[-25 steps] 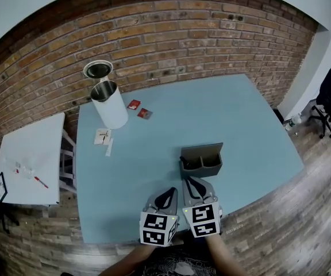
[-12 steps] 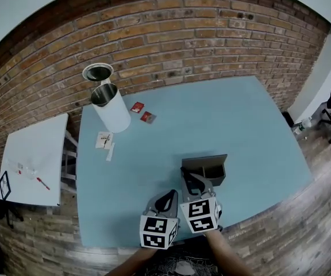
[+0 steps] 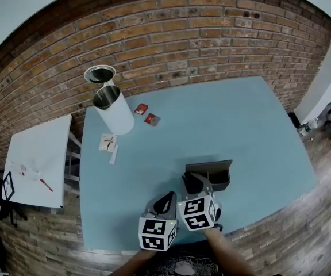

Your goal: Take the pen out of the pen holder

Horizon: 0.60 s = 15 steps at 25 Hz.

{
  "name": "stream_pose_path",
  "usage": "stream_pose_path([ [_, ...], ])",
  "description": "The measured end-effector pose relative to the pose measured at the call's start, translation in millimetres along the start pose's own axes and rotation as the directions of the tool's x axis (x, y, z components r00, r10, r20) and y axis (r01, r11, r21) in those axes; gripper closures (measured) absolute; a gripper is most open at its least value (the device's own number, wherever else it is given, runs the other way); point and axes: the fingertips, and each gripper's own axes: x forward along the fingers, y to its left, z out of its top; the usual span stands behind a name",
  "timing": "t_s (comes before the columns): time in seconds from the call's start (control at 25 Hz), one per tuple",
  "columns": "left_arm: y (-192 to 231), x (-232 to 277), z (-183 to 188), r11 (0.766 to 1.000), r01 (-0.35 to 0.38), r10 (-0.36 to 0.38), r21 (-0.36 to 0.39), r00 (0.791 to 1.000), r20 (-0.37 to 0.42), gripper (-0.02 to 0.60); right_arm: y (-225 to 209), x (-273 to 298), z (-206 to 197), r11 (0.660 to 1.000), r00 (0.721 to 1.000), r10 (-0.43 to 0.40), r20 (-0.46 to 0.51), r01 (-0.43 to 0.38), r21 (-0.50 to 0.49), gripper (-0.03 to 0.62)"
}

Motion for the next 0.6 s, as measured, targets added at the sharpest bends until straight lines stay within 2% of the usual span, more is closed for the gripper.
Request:
stream_pose_path([
  [0.32,0.7,3.6,-0.4,1.0,0.007,-0.007,0.012,1.0,0.001,0.581,-2.8,10.4,-7.4,0.993,0.998,-0.053,-0.032,0.05,-0.109,0.523],
  [0.44,-0.3,2.8,1.3,1.0,0.015,-0.015,0.016,1.0,0.004,0.583,-2.1,10.5,-6.7,0.987,0.997,-0.062,-0.035,0.056,-0.153,0.542],
  [0.6,-1.1,0.5,1.8,1.0,0.024,-0.025,0.02,1.0,0.006,0.581,-3.9,5.5,-3.3,0.985,0.997,-0.074,-0.013,0.071,-0.16,0.546],
])
